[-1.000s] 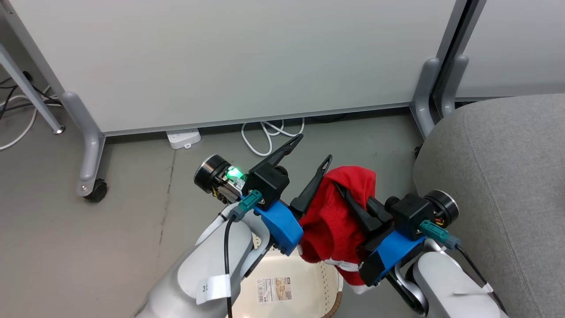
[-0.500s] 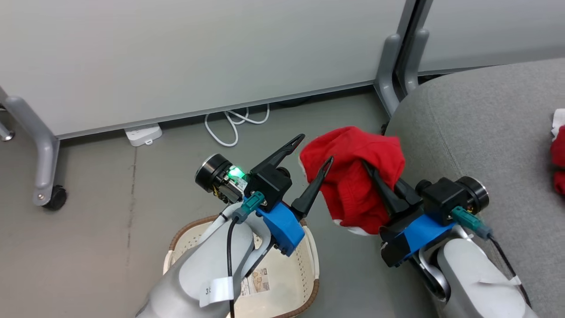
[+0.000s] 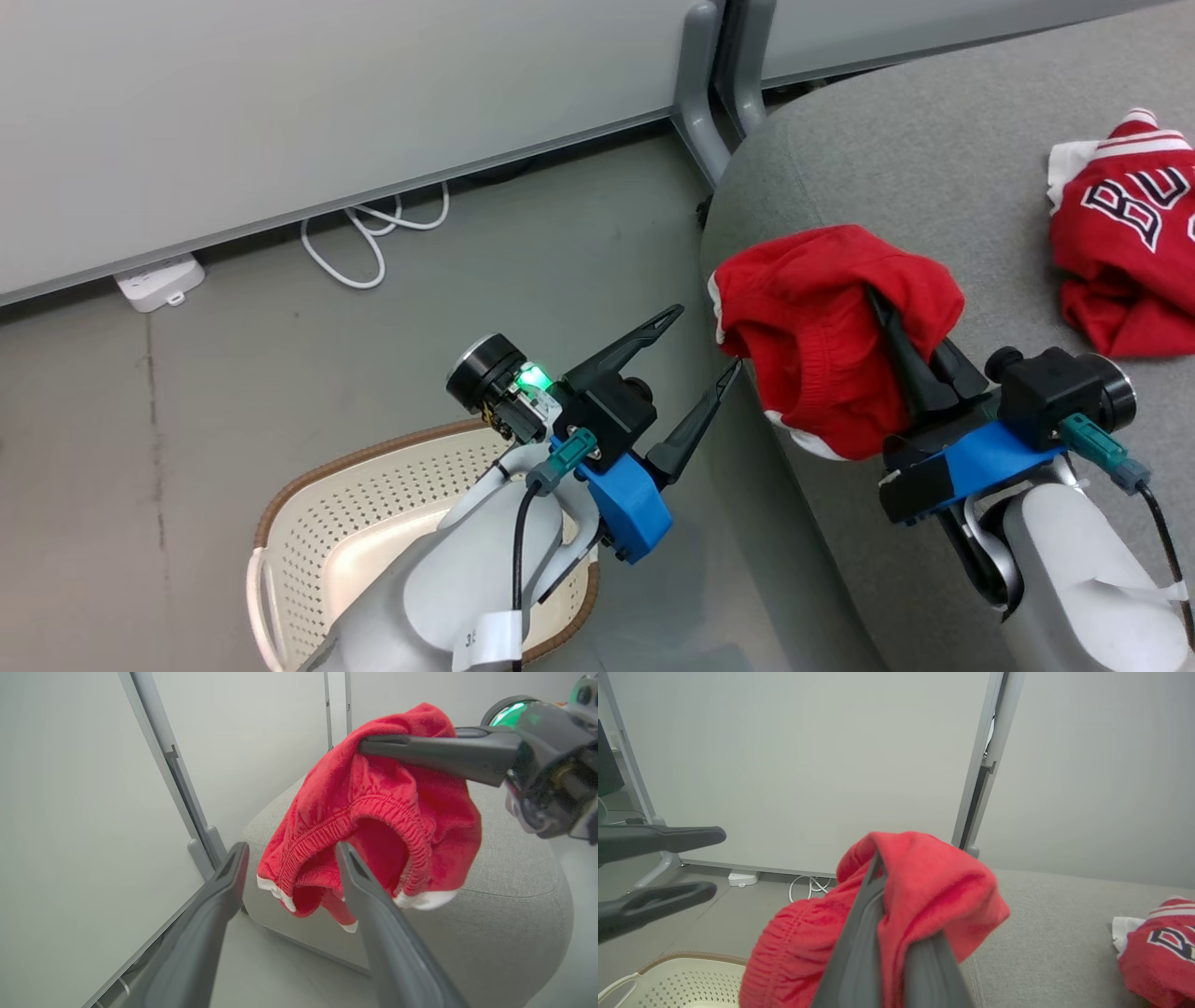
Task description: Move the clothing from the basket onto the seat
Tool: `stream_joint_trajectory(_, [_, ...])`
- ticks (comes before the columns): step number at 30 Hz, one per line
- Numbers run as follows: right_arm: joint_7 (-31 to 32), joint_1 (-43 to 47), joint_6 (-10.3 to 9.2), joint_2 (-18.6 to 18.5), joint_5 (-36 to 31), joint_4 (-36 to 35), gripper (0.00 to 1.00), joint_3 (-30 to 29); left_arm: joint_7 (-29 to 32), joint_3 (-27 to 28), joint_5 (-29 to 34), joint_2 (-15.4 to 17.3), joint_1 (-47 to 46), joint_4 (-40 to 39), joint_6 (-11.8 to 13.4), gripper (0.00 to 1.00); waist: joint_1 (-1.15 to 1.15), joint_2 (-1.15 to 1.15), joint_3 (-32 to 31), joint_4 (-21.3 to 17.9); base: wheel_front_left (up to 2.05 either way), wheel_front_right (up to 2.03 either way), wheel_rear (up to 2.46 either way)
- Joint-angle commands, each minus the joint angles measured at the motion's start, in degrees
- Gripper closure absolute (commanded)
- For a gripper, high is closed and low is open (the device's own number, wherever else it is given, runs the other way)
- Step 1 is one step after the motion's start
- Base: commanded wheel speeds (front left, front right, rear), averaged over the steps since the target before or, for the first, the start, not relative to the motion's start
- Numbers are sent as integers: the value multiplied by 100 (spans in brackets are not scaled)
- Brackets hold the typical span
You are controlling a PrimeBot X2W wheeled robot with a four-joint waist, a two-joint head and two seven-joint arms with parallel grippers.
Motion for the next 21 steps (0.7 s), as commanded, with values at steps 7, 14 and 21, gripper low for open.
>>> stream_joint_trajectory(7, [-3,254,1,29,-82,-324,100,-663,-16,-334,67,-14,-132,-105,-25,0,0,0,443,-573,0,0,0])
stream_joint_trajectory(14, [-3,458,1,112,-93,-476,100,-1066,-16,-597,15,-16,-212,-64,-29,0,0,0,689,-776,0,0,0])
stream_joint_trajectory(21, [-3,564,1,195,-112,-532,100,-1218,-16,-771,-54,-19,-295,-24,-30,0,0,0,813,-873,0,0,0])
